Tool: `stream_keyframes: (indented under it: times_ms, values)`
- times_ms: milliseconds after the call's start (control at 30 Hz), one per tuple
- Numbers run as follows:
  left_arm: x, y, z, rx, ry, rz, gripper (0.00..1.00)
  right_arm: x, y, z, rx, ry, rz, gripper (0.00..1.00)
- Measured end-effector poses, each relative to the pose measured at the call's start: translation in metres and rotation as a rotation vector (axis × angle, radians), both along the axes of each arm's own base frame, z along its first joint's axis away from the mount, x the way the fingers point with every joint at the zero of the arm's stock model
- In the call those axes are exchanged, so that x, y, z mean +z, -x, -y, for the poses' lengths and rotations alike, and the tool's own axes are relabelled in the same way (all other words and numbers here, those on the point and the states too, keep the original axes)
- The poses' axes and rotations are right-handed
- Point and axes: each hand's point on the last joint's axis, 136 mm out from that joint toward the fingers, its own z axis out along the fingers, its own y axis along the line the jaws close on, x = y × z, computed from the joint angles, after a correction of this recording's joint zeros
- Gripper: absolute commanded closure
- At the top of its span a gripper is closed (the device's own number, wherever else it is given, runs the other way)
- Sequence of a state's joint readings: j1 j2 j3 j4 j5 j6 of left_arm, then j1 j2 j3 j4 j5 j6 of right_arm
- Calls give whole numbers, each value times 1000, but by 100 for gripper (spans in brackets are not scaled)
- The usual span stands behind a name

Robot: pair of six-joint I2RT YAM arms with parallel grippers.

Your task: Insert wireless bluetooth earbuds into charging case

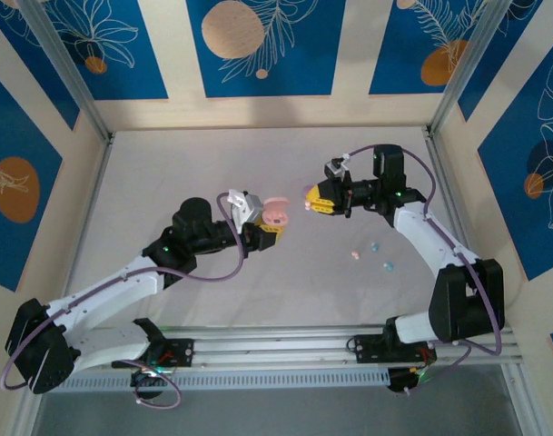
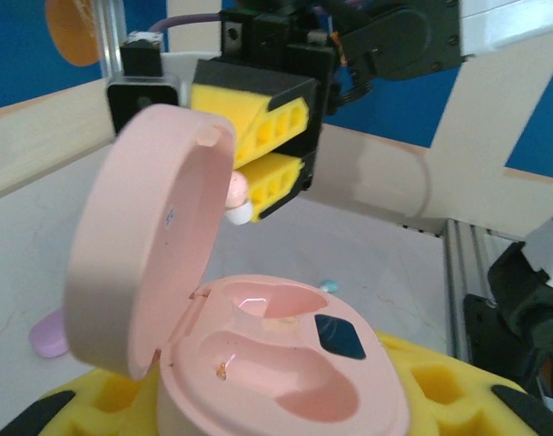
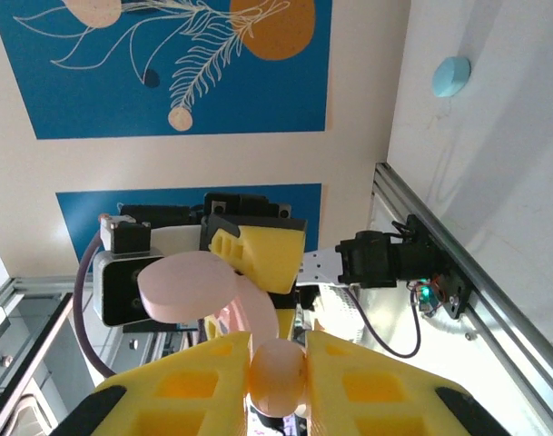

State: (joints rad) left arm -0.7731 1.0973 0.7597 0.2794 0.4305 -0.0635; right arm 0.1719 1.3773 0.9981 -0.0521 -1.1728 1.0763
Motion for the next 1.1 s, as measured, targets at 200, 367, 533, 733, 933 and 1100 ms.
stream_keyframes:
  times_ms: [200, 367, 533, 733, 933, 1100]
  values:
    - [-5, -10, -3, 55, -26, 14, 73, 3, 2, -2, -34, 19, -22, 78]
    - [-7, -14, -1, 64, -22, 21, 73, 11, 10, -9, -45, 32, 1, 78]
    - [-16, -21, 3, 78, -21, 29, 74, 21, 22, -21, -57, 47, 69, 78]
    - [-20, -28, 7, 84, -11, 39, 73, 28, 37, -40, -66, 72, 173, 78]
    - [-15, -29, 10, 82, 10, 52, 73, 26, 39, -52, -100, 107, 242, 78]
    - [-11, -28, 12, 73, 26, 63, 73, 23, 37, -59, -123, 128, 271, 78]
